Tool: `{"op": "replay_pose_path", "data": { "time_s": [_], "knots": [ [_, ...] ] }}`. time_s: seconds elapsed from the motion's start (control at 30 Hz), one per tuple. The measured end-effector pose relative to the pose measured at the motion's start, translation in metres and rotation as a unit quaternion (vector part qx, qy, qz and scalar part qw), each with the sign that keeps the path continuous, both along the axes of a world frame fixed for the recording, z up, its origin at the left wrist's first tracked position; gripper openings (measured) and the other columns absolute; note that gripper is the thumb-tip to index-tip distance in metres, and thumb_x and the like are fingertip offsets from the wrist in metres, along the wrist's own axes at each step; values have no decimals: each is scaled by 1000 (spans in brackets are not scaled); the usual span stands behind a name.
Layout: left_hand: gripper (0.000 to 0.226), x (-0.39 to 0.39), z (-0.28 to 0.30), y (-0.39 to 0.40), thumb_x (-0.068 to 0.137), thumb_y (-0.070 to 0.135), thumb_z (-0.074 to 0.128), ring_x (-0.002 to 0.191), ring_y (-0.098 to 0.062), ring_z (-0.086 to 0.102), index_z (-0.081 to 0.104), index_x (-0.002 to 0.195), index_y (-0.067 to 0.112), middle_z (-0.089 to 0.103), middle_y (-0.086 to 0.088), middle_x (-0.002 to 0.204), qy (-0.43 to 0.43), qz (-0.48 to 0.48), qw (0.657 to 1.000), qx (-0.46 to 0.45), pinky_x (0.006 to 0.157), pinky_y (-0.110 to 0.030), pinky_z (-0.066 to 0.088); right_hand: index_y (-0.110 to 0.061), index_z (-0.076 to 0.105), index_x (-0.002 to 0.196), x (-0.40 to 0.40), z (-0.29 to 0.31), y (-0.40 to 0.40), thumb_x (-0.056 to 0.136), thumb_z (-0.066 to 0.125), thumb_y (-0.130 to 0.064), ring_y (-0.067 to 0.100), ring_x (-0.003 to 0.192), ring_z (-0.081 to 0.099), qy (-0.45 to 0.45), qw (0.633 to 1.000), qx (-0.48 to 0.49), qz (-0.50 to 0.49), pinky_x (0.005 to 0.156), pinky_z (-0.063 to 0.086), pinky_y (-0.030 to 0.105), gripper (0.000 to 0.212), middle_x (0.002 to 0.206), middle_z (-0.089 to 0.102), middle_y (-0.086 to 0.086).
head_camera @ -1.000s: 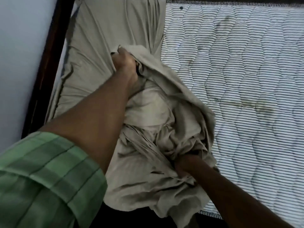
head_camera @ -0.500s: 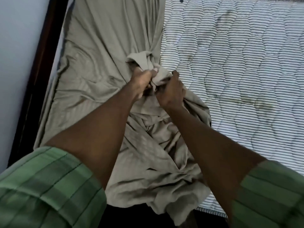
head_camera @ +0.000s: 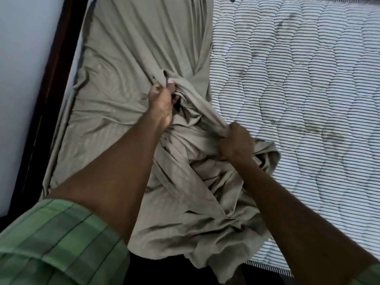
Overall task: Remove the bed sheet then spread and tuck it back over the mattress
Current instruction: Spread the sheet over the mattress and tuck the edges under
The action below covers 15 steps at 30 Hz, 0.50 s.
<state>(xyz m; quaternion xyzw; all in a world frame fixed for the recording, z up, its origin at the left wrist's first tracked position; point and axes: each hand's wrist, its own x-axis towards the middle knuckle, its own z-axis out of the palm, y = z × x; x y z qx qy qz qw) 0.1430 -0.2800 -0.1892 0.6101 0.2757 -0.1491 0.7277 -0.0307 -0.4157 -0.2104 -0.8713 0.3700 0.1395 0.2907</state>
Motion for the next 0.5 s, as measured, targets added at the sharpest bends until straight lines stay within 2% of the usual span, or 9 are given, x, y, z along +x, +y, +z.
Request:
{"op": "replay_pose_path", "data": {
  "time_s": [0.07,0.1,0.17,0.23,0.3,0.33,0.4,0.43,0.5],
  "knots": [
    [54,-11,-5,11,86,34,82,84,-11,72,52,123,9,71,-1,101,-1,-139,987,86,78,-34,62,-19,59,114,-11,3,-7,73,62,-13,34,116,55,-77,991,-61,-89,96,34,42,41,116,62,6],
    [67,-19,-4,17,79,42,86,92,-8,71,48,126,14,70,3,106,-15,-211,964,163,87,-34,60,-19,58,115,-15,3,-8,71,62,-13,33,116,52,-129,981,-90,-110,97,32,43,44,117,59,6],
    [80,-36,-2,30,66,65,86,96,-5,66,46,125,28,68,11,107,-75,-320,885,330,90,-31,55,-18,59,109,-23,0,-5,75,65,-18,28,108,53,-232,963,-108,-91,96,40,44,35,110,59,4],
    [75,-51,2,39,61,81,76,94,-12,65,54,115,34,69,11,103,-118,-396,780,470,85,-32,50,-20,61,102,-32,-6,9,83,71,-34,22,96,58,-265,964,-18,18,88,49,46,26,99,62,-2],
    [51,-60,-1,41,77,72,69,98,-25,67,66,105,29,73,0,101,-129,-461,662,576,85,-36,49,-28,61,115,-42,-10,31,78,71,-67,17,105,61,-166,970,114,135,95,50,42,55,108,65,-7],
    [40,-63,0,40,86,61,65,102,-31,67,70,104,26,73,-6,104,-125,-479,631,598,85,-37,50,-30,58,123,-48,-11,42,74,68,-75,17,113,59,-104,966,136,192,100,46,41,67,118,65,-7],
    [33,-68,2,41,99,47,54,104,-39,66,70,105,19,72,-16,108,-110,-458,654,592,84,-42,52,-23,59,123,-59,-12,57,74,67,-61,26,115,60,-86,950,82,290,97,44,41,62,119,65,1],
    [35,-69,6,41,102,43,49,104,-41,65,70,106,15,71,-20,108,-104,-434,686,574,83,-44,51,-20,62,116,-64,-12,60,76,66,-50,32,108,63,-113,941,53,315,90,47,40,51,112,67,5],
    [40,-68,14,41,107,37,46,104,-41,65,71,103,6,71,-24,106,-78,-382,766,511,81,-42,48,-22,62,109,-71,-5,53,80,69,-34,32,102,65,-102,940,86,316,79,50,37,32,106,69,5]
  ]
}}
